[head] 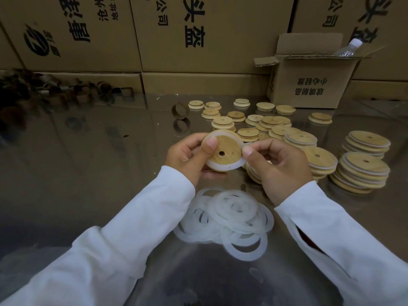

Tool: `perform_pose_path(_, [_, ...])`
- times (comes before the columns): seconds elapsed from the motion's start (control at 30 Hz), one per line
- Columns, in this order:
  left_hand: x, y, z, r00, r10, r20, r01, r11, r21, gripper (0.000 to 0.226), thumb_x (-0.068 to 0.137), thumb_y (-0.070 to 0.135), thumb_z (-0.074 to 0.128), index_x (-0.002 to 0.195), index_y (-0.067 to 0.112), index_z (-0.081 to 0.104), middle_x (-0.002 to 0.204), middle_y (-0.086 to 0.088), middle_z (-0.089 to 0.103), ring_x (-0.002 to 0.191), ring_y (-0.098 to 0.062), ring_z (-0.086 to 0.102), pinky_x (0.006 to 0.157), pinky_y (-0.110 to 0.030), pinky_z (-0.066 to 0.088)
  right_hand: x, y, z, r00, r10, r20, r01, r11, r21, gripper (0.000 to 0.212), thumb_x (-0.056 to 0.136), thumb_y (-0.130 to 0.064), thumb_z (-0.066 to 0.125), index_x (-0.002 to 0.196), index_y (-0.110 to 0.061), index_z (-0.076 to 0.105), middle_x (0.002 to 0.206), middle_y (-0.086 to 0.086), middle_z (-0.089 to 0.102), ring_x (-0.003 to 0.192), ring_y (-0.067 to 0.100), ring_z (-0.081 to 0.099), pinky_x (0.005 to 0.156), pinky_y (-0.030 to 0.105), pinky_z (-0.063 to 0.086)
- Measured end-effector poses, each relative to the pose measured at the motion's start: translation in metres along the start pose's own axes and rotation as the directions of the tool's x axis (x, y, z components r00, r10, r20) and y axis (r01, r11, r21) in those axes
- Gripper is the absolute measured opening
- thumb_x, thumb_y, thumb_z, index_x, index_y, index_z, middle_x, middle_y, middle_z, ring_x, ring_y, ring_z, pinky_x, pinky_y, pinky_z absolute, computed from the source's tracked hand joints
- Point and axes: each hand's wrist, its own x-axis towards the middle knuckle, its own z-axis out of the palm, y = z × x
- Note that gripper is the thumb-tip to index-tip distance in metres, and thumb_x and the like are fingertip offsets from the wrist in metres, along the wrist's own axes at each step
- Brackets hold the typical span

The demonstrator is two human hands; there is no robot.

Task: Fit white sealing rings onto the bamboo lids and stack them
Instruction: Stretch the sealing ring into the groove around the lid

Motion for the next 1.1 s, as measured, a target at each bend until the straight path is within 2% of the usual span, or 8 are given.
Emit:
perform_pose_path(0.27, [0.001, -0.004, -0.001, 1.000, 0.001, 0.003, -0.001, 1.000, 0.024, 0.025, 0.071, 0.035, 0.059, 0.087, 0.017, 0.065, 0.075, 0.000, 0.071, 0.070, -0.018, 0.069, 0.051, -0.027, 0.054, -0.003, 0.002, 0.005, 0.993, 0.116, -0.004, -0.114, 0.980, 0.166, 0.011, 0.080, -0.011, 0.066, 0.075, -0.020, 0.063, 0.069, -0.002, 0.063, 0.059, 0.000, 0.056, 0.058, 0.009, 0.044])
perform_pose_path(0.37, [0.000, -0.006, 0.002, 0.999, -0.019, -0.032, 0.019, 1.000, -0.016, 0.022, 0.070, 0.035, 0.060, 0.084, 0.018, 0.065, 0.079, 0.000, 0.070, 0.075, -0.018, 0.069, 0.053, -0.026, 0.055, -0.009, 0.006, 0.012, 0.991, 0.107, -0.076, -0.098, 0.989, 0.108, 0.014, 0.078, -0.019, 0.068, 0.083, -0.026, 0.057, 0.074, -0.004, 0.062, 0.069, 0.007, 0.058, 0.064, 0.016, 0.048])
perform_pose_path(0.47, [0.000, -0.008, 0.005, 0.993, -0.109, -0.049, 0.102, 0.987, -0.128, 0.020, 0.074, 0.031, 0.059, 0.085, 0.016, 0.064, 0.089, -0.010, 0.066, 0.073, -0.019, 0.070, 0.052, -0.027, 0.055, -0.014, 0.008, 0.019, 0.984, 0.081, -0.157, -0.078, 0.997, 0.027, 0.015, 0.079, -0.023, 0.067, 0.078, -0.027, 0.052, 0.074, -0.008, 0.060, 0.062, 0.000, 0.055, 0.058, 0.011, 0.045])
perform_pose_path(0.57, [-0.001, -0.008, 0.007, 0.989, -0.143, -0.028, 0.138, 0.980, -0.144, 0.019, 0.071, 0.033, 0.060, 0.081, 0.017, 0.065, 0.083, -0.008, 0.067, 0.069, -0.019, 0.070, 0.051, -0.026, 0.055, -0.014, 0.009, 0.018, 0.984, 0.072, -0.162, -0.082, 0.995, -0.054, 0.012, 0.083, -0.024, 0.062, 0.074, -0.026, 0.054, 0.075, -0.004, 0.063, 0.068, 0.011, 0.061, 0.062, 0.022, 0.048])
perform_pose_path(0.67, [0.000, -0.009, 0.003, 0.992, -0.124, -0.007, 0.124, 0.992, 0.014, 0.006, 0.078, 0.025, 0.064, 0.080, 0.019, 0.064, 0.078, -0.001, 0.068, 0.071, -0.018, 0.068, 0.051, -0.027, 0.055, -0.010, 0.010, 0.011, 0.984, 0.079, -0.157, -0.094, 0.991, -0.091, 0.011, 0.084, -0.022, 0.060, 0.075, -0.025, 0.056, 0.078, -0.004, 0.064, 0.073, 0.017, 0.063, 0.070, 0.034, 0.052])
perform_pose_path(0.8, [0.000, -0.014, -0.002, 0.997, -0.013, 0.074, -0.013, 0.941, 0.339, 0.009, 0.083, 0.020, 0.064, 0.082, 0.028, 0.060, 0.082, 0.001, 0.065, 0.080, -0.017, 0.062, 0.061, -0.031, 0.058, -0.007, 0.011, 0.004, 0.995, 0.046, -0.091, -0.063, 0.978, -0.199, 0.012, 0.085, -0.021, 0.060, 0.075, -0.026, 0.057, 0.077, -0.012, 0.063, 0.073, 0.009, 0.062, 0.071, 0.030, 0.052])
perform_pose_path(0.97, [0.000, -0.014, -0.004, 0.992, 0.033, 0.125, -0.086, 0.890, 0.447, 0.014, 0.082, 0.018, 0.066, 0.084, 0.030, 0.059, 0.081, 0.004, 0.064, 0.081, -0.020, 0.062, 0.074, -0.033, 0.054, -0.008, 0.009, 0.003, 0.998, -0.056, -0.014, 0.049, 0.956, -0.290, 0.015, 0.084, -0.022, 0.062, 0.075, -0.032, 0.055, 0.077, -0.017, 0.062, 0.073, 0.000, 0.059, 0.060, 0.009, 0.046])
perform_pose_path(1.1, [0.001, -0.013, -0.005, 0.997, 0.027, 0.079, -0.057, 0.909, 0.414, 0.015, 0.081, 0.016, 0.067, 0.082, 0.029, 0.061, 0.080, 0.005, 0.066, 0.077, -0.014, 0.064, 0.071, -0.026, 0.056, -0.011, 0.009, 0.004, 0.998, -0.055, -0.032, 0.044, 0.961, -0.274, 0.013, 0.084, -0.024, 0.062, 0.078, -0.032, 0.055, 0.080, -0.018, 0.062, 0.076, -0.003, 0.059, 0.062, 0.011, 0.045])
